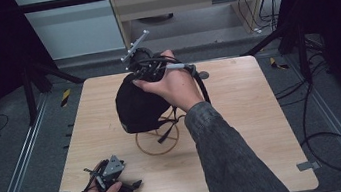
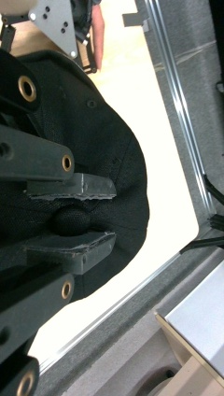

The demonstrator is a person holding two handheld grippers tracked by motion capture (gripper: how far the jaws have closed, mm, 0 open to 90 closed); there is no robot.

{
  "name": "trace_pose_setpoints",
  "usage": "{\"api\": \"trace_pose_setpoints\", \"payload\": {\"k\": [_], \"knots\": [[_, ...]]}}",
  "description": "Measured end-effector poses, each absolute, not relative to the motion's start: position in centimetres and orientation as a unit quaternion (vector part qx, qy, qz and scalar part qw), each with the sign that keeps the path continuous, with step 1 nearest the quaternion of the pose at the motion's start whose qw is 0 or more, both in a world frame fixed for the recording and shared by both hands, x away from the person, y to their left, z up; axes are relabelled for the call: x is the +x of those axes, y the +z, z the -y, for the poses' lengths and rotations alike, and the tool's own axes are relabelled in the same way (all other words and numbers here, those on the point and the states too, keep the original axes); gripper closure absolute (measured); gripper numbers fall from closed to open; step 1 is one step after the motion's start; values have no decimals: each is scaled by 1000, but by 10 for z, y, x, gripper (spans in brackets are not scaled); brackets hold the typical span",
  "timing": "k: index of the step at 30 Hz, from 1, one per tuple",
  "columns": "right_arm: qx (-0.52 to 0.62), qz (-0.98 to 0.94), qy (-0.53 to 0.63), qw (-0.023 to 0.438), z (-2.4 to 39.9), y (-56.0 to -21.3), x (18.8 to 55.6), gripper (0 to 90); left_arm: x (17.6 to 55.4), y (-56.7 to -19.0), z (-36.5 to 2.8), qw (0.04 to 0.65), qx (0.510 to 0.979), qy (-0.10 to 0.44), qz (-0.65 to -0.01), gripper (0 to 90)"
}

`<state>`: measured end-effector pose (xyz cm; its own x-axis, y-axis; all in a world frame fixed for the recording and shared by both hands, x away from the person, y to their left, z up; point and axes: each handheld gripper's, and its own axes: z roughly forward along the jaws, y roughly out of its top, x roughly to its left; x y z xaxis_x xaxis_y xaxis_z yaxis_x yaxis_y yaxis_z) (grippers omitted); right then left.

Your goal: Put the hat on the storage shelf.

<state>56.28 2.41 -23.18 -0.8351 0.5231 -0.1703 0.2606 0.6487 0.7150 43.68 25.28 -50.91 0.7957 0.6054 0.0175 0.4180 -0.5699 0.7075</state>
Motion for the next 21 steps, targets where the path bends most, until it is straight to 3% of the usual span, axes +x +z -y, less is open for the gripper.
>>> {"api": "trace_pose_setpoints", "payload": {"k": [14,21], "knots": [[225,-890,354,180,-24,-237,566,712,437,-509,-253,360,876,130,-292,0],[234,-885,363,173,-18,-238,566,664,437,-509,-253,361,876,129,-292,0]]}}
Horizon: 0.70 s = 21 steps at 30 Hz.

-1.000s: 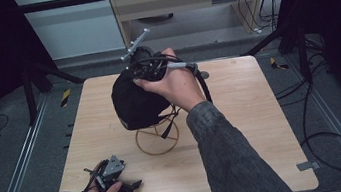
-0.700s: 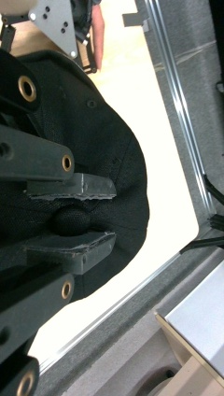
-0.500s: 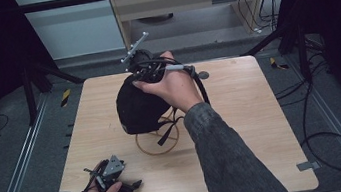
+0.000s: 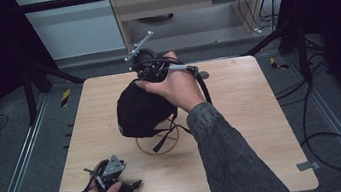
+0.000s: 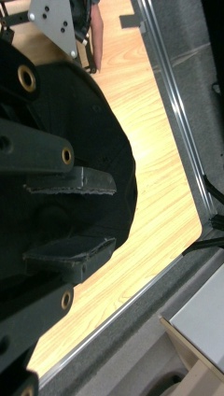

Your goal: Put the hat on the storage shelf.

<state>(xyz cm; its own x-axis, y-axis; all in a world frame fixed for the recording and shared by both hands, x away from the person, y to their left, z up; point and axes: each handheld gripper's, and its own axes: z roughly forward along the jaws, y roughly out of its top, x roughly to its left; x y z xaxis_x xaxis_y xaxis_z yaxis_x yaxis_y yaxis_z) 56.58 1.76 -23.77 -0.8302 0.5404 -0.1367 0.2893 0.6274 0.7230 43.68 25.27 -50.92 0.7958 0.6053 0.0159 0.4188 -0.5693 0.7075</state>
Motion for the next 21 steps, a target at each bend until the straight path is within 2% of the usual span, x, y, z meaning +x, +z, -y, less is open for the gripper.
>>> {"api": "trace_pose_setpoints", "payload": {"k": [21], "knots": [[242,-868,395,180,11,-231,550,607,437,-509,-253,361,876,129,-292,0]]}}
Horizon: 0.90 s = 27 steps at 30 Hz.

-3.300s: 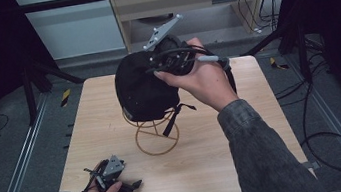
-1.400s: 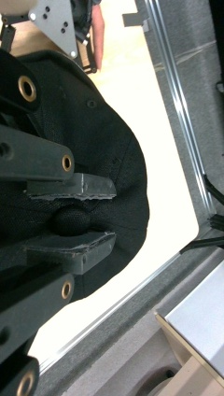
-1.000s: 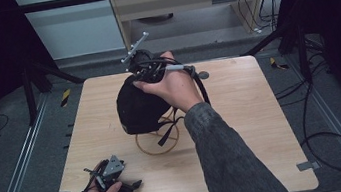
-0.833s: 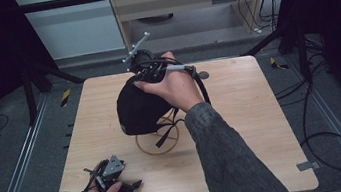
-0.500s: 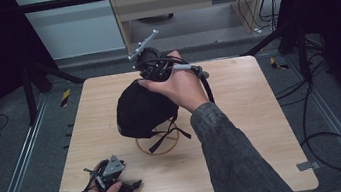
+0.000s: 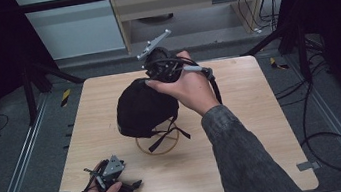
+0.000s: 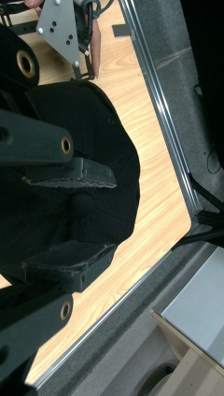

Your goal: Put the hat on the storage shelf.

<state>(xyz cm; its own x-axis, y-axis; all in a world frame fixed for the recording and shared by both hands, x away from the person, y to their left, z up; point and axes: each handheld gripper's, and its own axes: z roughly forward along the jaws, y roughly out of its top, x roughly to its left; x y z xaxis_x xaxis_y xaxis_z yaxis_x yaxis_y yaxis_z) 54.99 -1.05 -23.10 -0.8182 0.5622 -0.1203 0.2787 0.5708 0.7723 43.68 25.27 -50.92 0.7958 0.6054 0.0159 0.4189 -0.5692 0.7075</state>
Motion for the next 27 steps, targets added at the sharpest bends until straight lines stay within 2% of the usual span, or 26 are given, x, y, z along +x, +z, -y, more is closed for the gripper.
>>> {"api": "trace_pose_setpoints", "payload": {"k": [8,10,12,14,15,20,24,27], "knots": [[251,-862,400,184,19,-232,546,527,437,-509,-253,361,876,129,-292,0],[259,-858,402,187,22,-233,545,449,437,-509,-253,361,876,129,-292,0],[261,-857,404,185,23,-234,545,425,437,-509,-253,361,876,129,-292,0],[267,-854,407,184,25,-234,544,358,437,-509,-253,361,876,129,-292,0],[270,-852,407,191,27,-234,543,297,437,-509,-253,361,876,129,-292,0],[286,-841,410,208,36,-236,540,145,437,-509,-253,361,876,129,-292,0],[295,-833,417,215,46,-237,537,69,437,-509,-253,361,876,129,-292,0],[294,-830,422,217,56,-238,534,62,437,-509,-253,360,876,129,-292,0]]}}
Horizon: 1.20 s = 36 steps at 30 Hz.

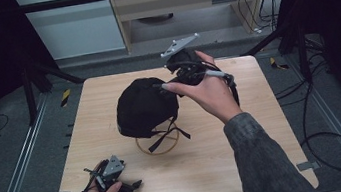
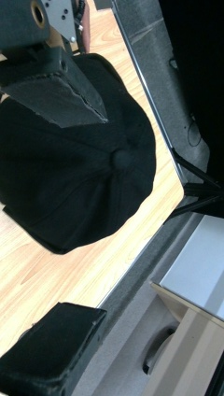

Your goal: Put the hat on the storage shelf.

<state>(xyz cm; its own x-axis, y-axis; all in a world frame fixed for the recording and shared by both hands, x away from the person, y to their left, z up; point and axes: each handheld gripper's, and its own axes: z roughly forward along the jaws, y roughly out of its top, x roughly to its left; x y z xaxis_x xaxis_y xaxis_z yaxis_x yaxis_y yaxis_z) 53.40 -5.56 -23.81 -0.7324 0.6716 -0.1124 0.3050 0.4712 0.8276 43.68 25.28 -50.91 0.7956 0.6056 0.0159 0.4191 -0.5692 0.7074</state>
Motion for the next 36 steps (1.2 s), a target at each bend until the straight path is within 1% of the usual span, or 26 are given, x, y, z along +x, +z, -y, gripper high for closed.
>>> {"api": "trace_pose_setpoints", "payload": {"k": [12,23,36], "knots": [[312,-819,419,237,100,-243,520,45,437,-509,-253,361,876,129,-292,0],[335,-815,397,257,145,-261,507,52,437,-509,-253,361,876,130,-293,0],[352,-818,371,264,171,-287,492,83,437,-509,-253,362,876,130,-292,0]]}}
